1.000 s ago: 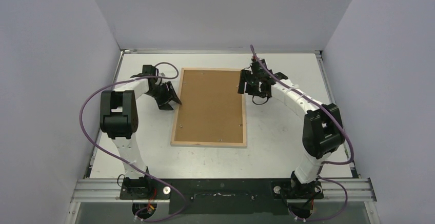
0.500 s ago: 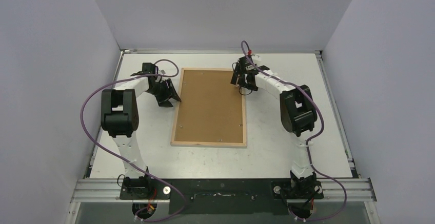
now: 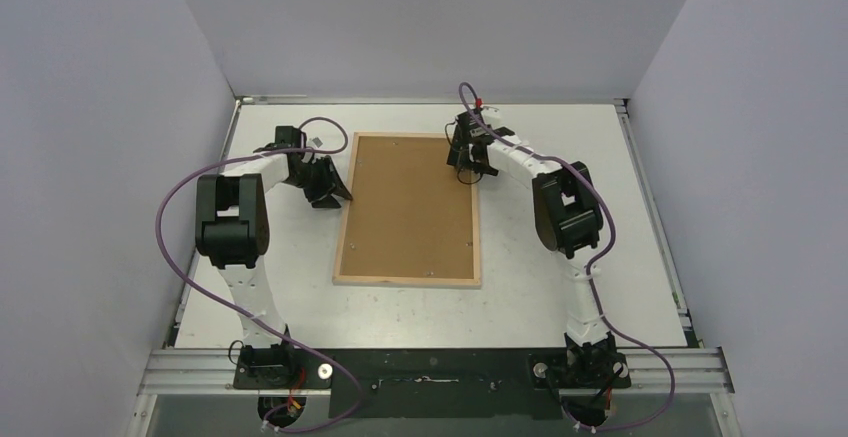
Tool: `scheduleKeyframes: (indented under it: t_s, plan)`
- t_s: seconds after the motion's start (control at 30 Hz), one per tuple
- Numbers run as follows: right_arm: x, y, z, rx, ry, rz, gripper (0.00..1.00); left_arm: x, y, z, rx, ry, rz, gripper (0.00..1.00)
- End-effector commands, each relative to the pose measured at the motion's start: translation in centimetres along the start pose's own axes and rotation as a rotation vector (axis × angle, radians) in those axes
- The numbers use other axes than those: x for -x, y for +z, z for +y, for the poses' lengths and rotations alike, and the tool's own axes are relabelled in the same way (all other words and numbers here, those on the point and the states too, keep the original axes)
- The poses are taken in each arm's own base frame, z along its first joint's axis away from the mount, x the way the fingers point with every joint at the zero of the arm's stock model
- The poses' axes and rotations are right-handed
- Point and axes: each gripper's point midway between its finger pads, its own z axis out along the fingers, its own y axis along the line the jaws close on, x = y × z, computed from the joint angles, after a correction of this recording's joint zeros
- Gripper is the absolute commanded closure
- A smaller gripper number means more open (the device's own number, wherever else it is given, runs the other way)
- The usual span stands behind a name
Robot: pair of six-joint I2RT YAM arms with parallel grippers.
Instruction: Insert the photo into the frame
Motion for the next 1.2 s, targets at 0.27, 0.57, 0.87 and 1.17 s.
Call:
scheduleKeyframes:
  t_s: [0.27,0.57,0.87,1.17]
  plan:
    - [-1.3,0.3,-0.9,-0.037,-0.106,0.023,0.41,-2.1,1.4,2.7,0.076,-0.01,0.043,0.62]
    - [-1.3,0.2,-1.3,0.005,-0.105,0.043,0.62,-2.3,1.3,3.3,0.109,-0.023,0.046,0.64]
    - [-1.5,0.3,-1.3,0.057,-0.139,0.059,0.67,-2.5,1.3,3.6,0.128,-0.024,0.054,0.66]
    - [-1.5,0.2,-1.2,0.155,-0.177,0.071,0.7,-2.6,1.4,3.7,0.131,-0.023,0.066,0.67]
